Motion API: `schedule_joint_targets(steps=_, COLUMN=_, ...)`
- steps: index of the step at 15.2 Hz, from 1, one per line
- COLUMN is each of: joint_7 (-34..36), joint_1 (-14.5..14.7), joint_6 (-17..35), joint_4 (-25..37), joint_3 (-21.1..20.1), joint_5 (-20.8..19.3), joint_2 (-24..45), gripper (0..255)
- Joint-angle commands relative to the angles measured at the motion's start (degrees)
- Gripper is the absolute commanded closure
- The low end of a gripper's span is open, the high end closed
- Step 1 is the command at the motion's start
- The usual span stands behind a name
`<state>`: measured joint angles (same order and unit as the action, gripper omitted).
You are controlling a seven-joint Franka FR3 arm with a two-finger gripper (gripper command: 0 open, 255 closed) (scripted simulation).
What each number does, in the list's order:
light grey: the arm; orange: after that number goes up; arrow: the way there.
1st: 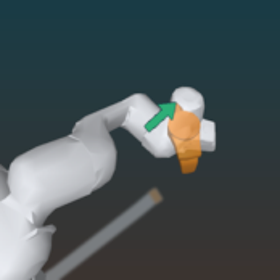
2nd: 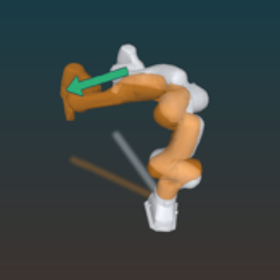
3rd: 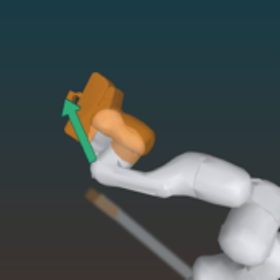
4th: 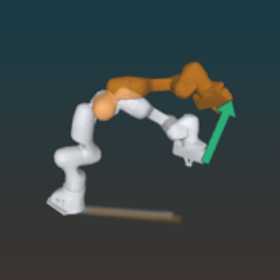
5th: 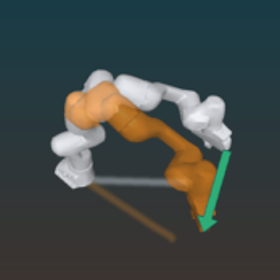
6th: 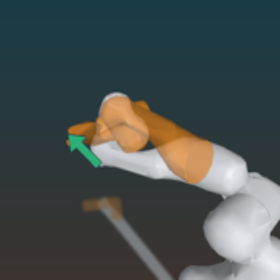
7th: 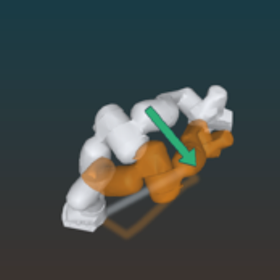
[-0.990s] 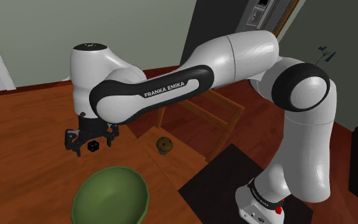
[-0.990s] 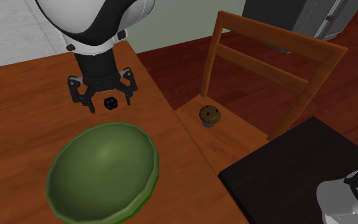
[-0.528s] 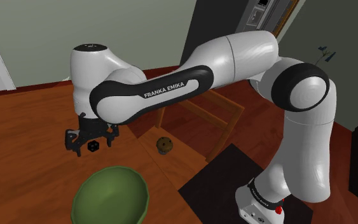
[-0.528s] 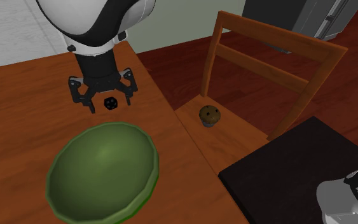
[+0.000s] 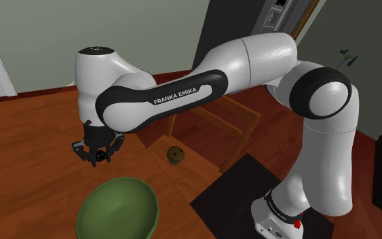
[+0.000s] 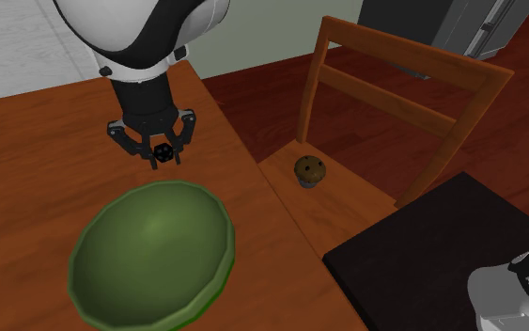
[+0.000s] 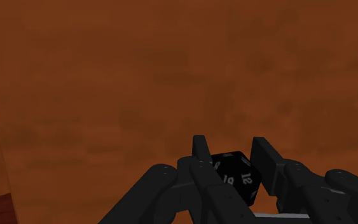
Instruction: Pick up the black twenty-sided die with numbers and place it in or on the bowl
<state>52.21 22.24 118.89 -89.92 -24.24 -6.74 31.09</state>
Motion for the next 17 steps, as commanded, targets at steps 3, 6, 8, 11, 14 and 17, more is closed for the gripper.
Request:
schedule_joint_targets(steps=3, joint_7=0.0, joint_1=0.0, joint_6=-0.6, joint_4=0.3, joint_3=-0.1, joint_5=0.1, joint_2=-0.3, gripper=255)
schedule_joint_targets(steps=6, joint_7=-0.1, joint_1=-0.1, joint_6=-2.5, joint_4=1.4, joint_3=-0.3, joint_5=0.5, joint_2=-1.1, gripper=255)
schedule_joint_targets(steps=8, joint_7=-0.1, joint_1=-0.2, joint_6=-3.8, joint_4=2.2, joint_3=-0.4, joint_5=0.7, joint_2=-1.7, gripper=255)
schedule_joint_targets(steps=11, joint_7=-0.2, joint_1=-0.2, joint_6=-5.7, joint_4=3.5, joint_3=-0.6, joint_5=0.9, joint_2=-2.4, gripper=255)
schedule_joint_targets(steps=14, joint_7=-0.2, joint_1=-0.2, joint_6=-7.7, joint_4=5.0, joint_3=-0.8, joint_5=1.2, joint_2=-3.0, gripper=255)
schedule_joint_targets(steps=17, joint_7=-0.2, joint_1=-0.1, joint_6=-9.8, joint_4=6.6, joint_3=-0.9, joint_5=1.4, joint_2=-3.4, gripper=255)
